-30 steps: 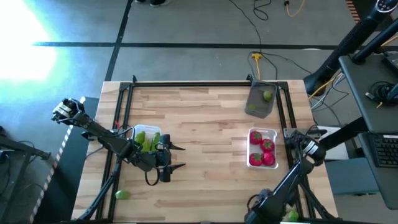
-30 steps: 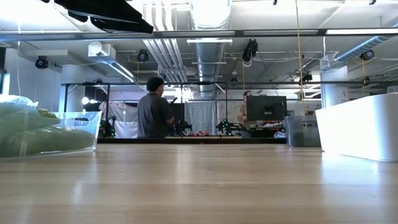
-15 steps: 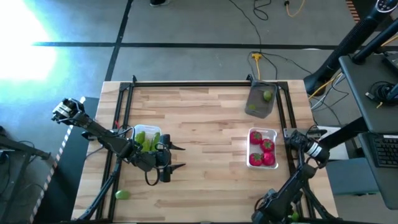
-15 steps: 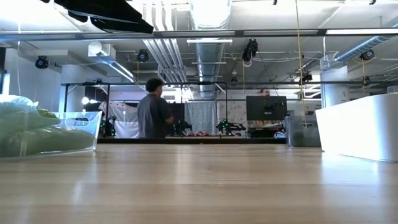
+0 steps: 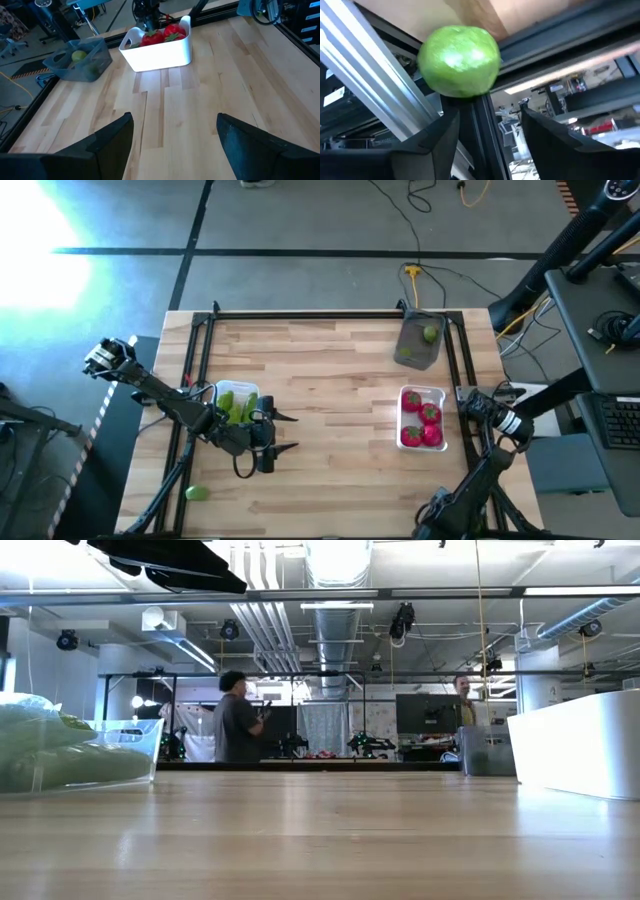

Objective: Sort produce into baskets
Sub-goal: Put the lime into the black bin

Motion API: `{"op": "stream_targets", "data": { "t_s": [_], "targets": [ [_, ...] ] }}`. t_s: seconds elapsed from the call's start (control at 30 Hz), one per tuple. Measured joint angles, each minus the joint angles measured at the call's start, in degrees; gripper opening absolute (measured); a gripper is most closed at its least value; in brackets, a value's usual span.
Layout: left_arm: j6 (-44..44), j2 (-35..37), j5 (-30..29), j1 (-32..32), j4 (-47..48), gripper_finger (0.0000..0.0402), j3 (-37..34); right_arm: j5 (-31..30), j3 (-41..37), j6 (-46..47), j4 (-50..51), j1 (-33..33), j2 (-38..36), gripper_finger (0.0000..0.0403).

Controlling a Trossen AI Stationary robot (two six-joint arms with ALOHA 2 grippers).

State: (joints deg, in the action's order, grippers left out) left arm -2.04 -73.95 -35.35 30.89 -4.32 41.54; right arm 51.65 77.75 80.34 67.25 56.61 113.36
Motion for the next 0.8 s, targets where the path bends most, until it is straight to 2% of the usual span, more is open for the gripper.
{"op": "stream_targets", "data": {
  "t_s": [0.17, 0.53, 0.8],
  "targets": [
    [0.0, 0.0, 0.0, 0.0, 0.0, 0.0268, 0.0, 0.5, -3.0, -0.7, -6.2, 0.0, 0.0, 0.0179],
    [0.0, 0.0, 0.0, 0.0, 0.0, 0.0268, 0.0, -3.0, -2.5, 1.1, -6.1, -1.4, -0.4, 0.0137],
    [0.0, 0.0, 0.0, 0.0, 0.0, 0.0268, 0.0, -5.8, -2.3, 1.4, -5.1, -3.5, -0.6, 0.0128]
  ]
}}
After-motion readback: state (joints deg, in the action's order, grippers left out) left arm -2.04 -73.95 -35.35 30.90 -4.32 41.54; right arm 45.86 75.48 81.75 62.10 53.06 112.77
